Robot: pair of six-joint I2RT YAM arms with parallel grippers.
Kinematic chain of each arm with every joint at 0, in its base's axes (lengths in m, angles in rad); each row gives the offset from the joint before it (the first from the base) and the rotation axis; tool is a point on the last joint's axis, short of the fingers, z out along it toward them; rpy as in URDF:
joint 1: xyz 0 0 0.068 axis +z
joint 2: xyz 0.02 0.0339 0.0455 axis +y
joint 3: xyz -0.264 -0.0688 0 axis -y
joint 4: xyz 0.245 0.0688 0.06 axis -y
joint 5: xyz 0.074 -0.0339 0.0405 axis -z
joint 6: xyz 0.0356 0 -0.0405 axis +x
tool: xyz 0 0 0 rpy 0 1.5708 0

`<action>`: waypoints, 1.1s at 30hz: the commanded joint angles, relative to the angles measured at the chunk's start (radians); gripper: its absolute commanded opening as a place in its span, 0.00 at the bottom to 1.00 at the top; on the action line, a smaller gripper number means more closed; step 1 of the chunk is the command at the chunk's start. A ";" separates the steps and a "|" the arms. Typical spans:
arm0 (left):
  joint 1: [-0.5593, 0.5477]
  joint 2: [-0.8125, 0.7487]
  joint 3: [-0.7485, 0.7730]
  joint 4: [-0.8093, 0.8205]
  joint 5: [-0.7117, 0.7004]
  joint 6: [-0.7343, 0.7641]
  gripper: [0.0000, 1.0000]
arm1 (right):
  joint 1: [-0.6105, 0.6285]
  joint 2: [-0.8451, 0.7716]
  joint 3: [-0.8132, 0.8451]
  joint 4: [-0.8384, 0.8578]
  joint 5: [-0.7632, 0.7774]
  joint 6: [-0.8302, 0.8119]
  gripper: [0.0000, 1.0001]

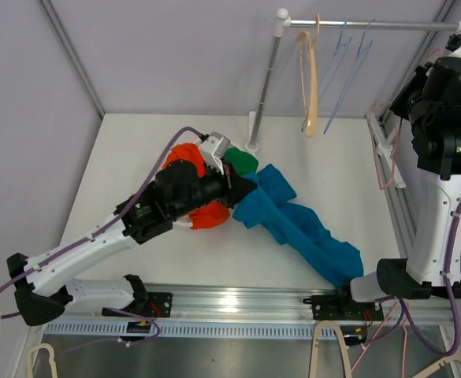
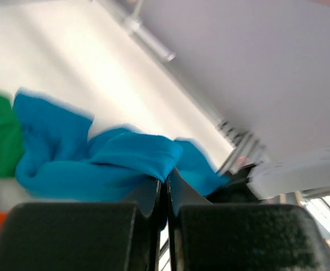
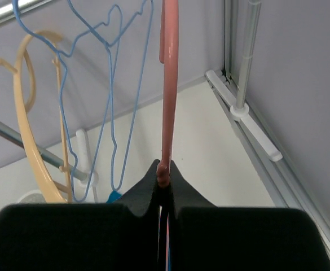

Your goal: Remove the t-shirt from the hanger

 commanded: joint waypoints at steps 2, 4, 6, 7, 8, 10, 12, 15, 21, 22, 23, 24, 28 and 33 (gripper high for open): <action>0.037 -0.022 0.255 -0.005 0.148 0.094 0.01 | 0.000 0.064 -0.001 0.230 -0.007 -0.036 0.00; 0.091 0.074 0.402 -0.012 0.274 0.102 0.01 | -0.001 0.067 -0.053 0.313 -0.064 -0.029 0.00; 0.181 0.174 0.589 -0.049 0.356 0.092 0.01 | -0.003 0.060 -0.100 0.447 -0.075 -0.020 0.00; 0.212 0.230 0.800 -0.077 0.384 0.088 0.01 | -0.003 0.057 -0.132 0.522 -0.082 -0.021 0.00; 0.269 0.333 0.867 -0.103 0.398 0.085 0.01 | -0.004 0.060 -0.143 0.554 -0.080 -0.030 0.00; 0.322 0.424 1.037 -0.118 0.395 0.082 0.01 | -0.006 0.078 -0.144 0.596 -0.078 -0.053 0.00; 0.408 0.561 1.197 -0.100 0.441 0.021 0.01 | -0.007 0.110 -0.133 0.650 -0.098 -0.099 0.00; 0.546 0.701 1.443 -0.011 0.572 -0.126 0.01 | -0.018 0.148 -0.116 0.726 -0.069 -0.151 0.00; 0.734 0.710 1.335 0.257 0.637 -0.318 0.01 | -0.111 0.237 -0.021 0.697 -0.061 -0.155 0.00; 0.748 0.712 1.342 0.264 0.636 -0.324 0.01 | -0.122 0.244 -0.022 0.702 -0.069 -0.144 0.00; 0.770 0.712 1.349 0.276 0.636 -0.323 0.01 | -0.131 0.250 -0.025 0.702 -0.076 -0.127 0.00; 0.780 0.710 1.355 0.276 0.636 -0.317 0.01 | -0.138 0.262 -0.031 0.706 -0.081 -0.124 0.00; 0.829 0.664 1.279 0.287 0.665 -0.310 0.01 | -0.161 0.297 -0.061 0.772 -0.112 -0.116 0.00; 0.814 0.462 0.829 0.346 0.682 -0.258 0.01 | -0.175 0.401 0.037 0.791 -0.182 -0.058 0.00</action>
